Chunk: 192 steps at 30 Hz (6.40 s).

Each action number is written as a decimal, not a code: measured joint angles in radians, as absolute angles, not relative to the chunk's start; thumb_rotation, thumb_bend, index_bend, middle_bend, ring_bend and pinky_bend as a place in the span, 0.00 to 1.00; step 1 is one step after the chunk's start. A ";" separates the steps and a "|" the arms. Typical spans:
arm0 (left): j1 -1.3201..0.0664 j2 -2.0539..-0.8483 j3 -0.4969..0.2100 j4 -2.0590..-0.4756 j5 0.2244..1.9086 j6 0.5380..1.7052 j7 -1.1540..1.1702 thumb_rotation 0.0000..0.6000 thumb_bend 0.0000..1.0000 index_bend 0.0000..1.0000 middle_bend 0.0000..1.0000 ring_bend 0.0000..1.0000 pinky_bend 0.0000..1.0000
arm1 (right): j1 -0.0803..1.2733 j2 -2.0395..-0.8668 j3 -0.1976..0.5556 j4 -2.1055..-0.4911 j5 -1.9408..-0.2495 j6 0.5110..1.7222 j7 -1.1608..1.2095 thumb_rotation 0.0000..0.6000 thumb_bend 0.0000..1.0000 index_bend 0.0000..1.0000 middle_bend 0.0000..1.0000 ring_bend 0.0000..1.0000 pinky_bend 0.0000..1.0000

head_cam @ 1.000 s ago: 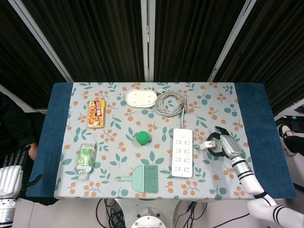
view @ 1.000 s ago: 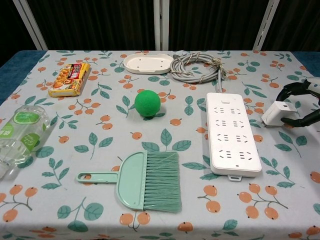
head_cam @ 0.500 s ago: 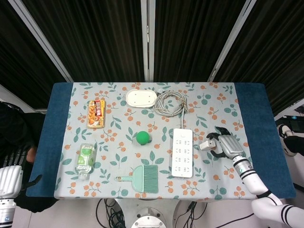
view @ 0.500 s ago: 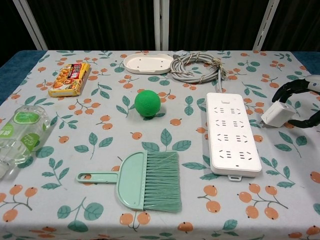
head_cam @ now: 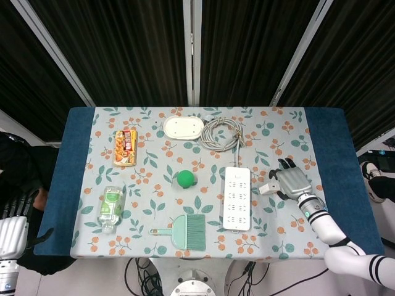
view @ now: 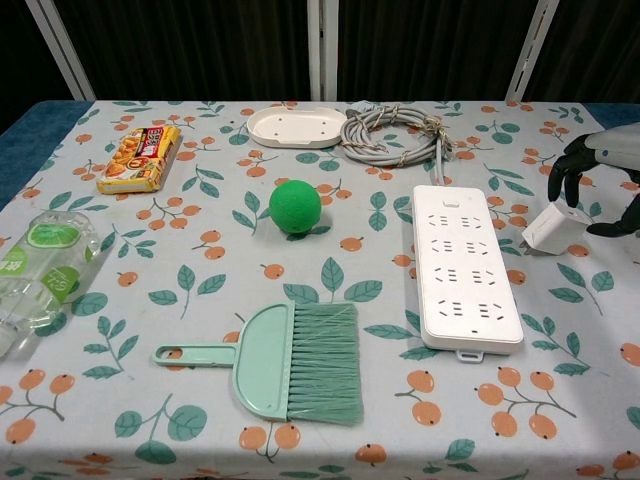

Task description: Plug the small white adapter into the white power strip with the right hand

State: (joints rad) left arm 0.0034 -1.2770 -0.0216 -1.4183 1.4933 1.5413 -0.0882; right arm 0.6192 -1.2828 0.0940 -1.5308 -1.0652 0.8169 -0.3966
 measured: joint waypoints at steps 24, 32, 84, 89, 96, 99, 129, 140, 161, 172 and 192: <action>0.003 -1.282 -0.022 -1.410 1.491 1.534 -0.096 1.00 0.14 0.04 0.00 0.00 0.00 | 0.646 -1.319 0.064 -1.517 -1.094 0.861 -0.408 1.00 0.37 0.63 0.55 0.23 0.00; 0.002 -1.278 -0.023 -1.416 1.496 1.538 -0.094 1.00 0.14 0.04 0.00 0.00 0.00 | 0.674 -1.221 0.084 -1.651 -1.072 0.860 -0.455 1.00 0.43 0.73 0.65 0.34 0.00; -0.006 -1.315 -0.017 -1.326 1.514 1.537 -0.178 1.00 0.14 0.04 0.00 0.00 0.00 | 1.165 -1.400 0.082 -1.857 -0.139 1.198 -1.120 1.00 0.44 0.71 0.66 0.37 0.00; -0.006 -1.319 -0.017 -1.317 1.512 1.534 -0.184 1.00 0.14 0.04 0.00 0.00 0.00 | 1.167 -1.410 0.083 -1.846 -0.134 1.193 -1.121 1.00 0.44 0.70 0.66 0.37 0.00; -0.005 -1.323 -0.016 -1.307 1.509 1.532 -0.194 1.00 0.14 0.04 0.00 0.00 0.00 | 1.174 -1.428 0.088 -1.831 -0.123 1.189 -1.127 1.00 0.44 0.70 0.66 0.37 0.00; -0.004 -1.325 -0.016 -1.301 1.508 1.530 -0.199 1.00 0.14 0.04 0.00 0.00 0.00 | 1.176 -1.433 0.088 -1.828 -0.119 1.192 -1.131 1.00 0.44 0.70 0.66 0.37 0.00; 0.000 -1.349 -0.013 -1.252 1.503 1.524 -0.241 1.00 0.14 0.04 0.00 0.00 0.00 | 1.200 -1.507 0.096 -1.793 -0.077 1.222 -1.189 1.00 0.44 0.69 0.66 0.38 0.00; 0.000 -1.350 -0.015 -1.250 1.504 1.525 -0.242 1.00 0.14 0.04 0.00 0.00 0.00 | 1.189 -1.494 0.090 -1.815 -0.088 1.227 -1.193 1.00 0.32 0.46 0.51 0.32 0.00; -0.004 -1.335 -0.018 -1.280 1.507 1.528 -0.217 1.00 0.14 0.04 0.00 0.00 0.00 | 1.135 -1.385 0.096 -1.931 -0.183 1.213 -1.086 1.00 0.07 0.17 0.33 0.17 0.00; -0.006 -1.322 -0.020 -1.322 1.506 1.529 -0.178 1.00 0.14 0.04 0.00 0.00 0.00 | 0.944 -1.238 0.161 -2.017 -0.480 1.077 -0.584 1.00 0.35 0.69 0.67 0.53 0.53; -0.005 -1.304 -0.020 -1.375 1.497 1.527 -0.132 1.00 0.14 0.04 0.00 0.00 0.00 | 0.567 -1.403 0.324 -1.660 -1.180 0.772 0.930 1.00 0.81 1.00 0.94 1.00 1.00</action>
State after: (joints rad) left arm -0.0049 -1.3038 -0.0203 -1.3750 1.4974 1.5269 -0.1324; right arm 0.5669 -1.4034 0.3237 -1.6605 -1.1804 0.7721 0.9298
